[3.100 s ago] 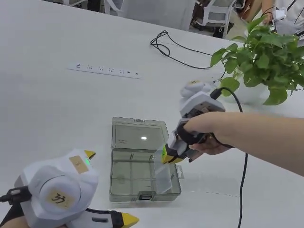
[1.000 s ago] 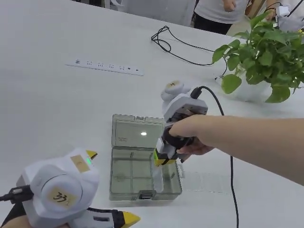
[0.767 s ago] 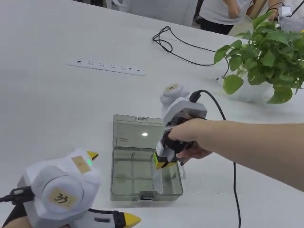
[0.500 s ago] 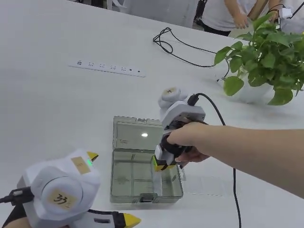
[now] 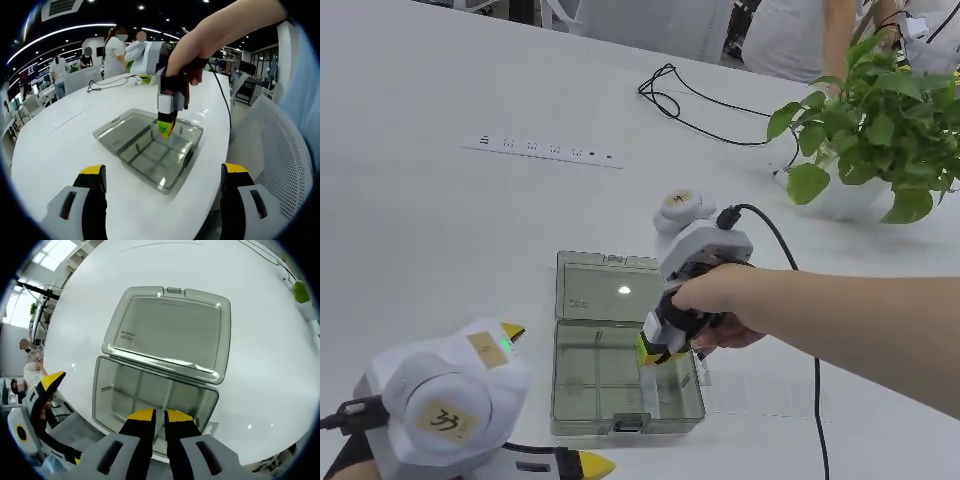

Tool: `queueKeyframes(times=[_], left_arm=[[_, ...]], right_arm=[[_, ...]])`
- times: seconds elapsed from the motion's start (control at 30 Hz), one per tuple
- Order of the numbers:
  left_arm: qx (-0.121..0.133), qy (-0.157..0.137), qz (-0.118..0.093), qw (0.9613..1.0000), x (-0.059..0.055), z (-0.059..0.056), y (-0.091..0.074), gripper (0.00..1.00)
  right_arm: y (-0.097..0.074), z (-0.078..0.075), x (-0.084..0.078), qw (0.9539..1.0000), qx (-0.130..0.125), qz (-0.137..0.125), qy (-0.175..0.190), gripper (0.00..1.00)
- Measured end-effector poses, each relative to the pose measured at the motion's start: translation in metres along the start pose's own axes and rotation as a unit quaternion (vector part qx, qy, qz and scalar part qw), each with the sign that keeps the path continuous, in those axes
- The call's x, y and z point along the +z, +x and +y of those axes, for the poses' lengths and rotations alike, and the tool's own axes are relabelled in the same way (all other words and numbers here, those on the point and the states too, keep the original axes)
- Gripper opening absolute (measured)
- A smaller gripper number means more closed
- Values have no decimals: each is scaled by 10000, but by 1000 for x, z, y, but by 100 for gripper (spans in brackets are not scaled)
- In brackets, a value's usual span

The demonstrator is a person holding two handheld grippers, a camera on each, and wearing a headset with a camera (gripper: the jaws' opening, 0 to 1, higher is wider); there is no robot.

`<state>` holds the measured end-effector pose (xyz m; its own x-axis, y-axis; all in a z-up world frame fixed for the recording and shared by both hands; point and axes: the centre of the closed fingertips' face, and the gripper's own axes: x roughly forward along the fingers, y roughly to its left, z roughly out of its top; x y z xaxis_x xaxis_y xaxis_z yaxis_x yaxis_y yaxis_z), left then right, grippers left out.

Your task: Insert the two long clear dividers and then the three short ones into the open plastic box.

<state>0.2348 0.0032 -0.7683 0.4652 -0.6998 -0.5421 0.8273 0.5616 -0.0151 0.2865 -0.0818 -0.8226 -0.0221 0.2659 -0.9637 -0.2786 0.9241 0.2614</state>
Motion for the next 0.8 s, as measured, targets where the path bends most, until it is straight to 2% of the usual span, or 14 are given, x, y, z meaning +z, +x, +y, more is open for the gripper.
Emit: queueKeyframes(times=[0.17,0.27,0.3,0.37,0.47,0.53,0.6,0.8], left_arm=[[1,9,29,10000,-1,0,0,97],[-5,26,35,10000,0,-1,0,97],[-9,27,33,10000,1,-2,-1,97],[-1,32,27,10000,1,-2,-1,97],[0,28,27,10000,2,-2,-2,97],[8,15,34,10000,2,-2,-2,97],[19,6,29,10000,2,-2,-3,98],[56,-1,18,10000,3,-1,-6,98]], right_arm=[[-3,9,0,9991,364,-164,168,21],[-3,15,-1,9981,533,-230,184,33],[-3,20,-1,9971,695,-292,142,34],[-3,22,-1,9964,743,-375,184,42],[-4,24,1,9955,774,-553,39,58],[-5,29,4,9931,944,-692,53,67],[-6,29,3,9927,961,-724,119,75],[-9,31,4,9902,1039,-930,16,87]])
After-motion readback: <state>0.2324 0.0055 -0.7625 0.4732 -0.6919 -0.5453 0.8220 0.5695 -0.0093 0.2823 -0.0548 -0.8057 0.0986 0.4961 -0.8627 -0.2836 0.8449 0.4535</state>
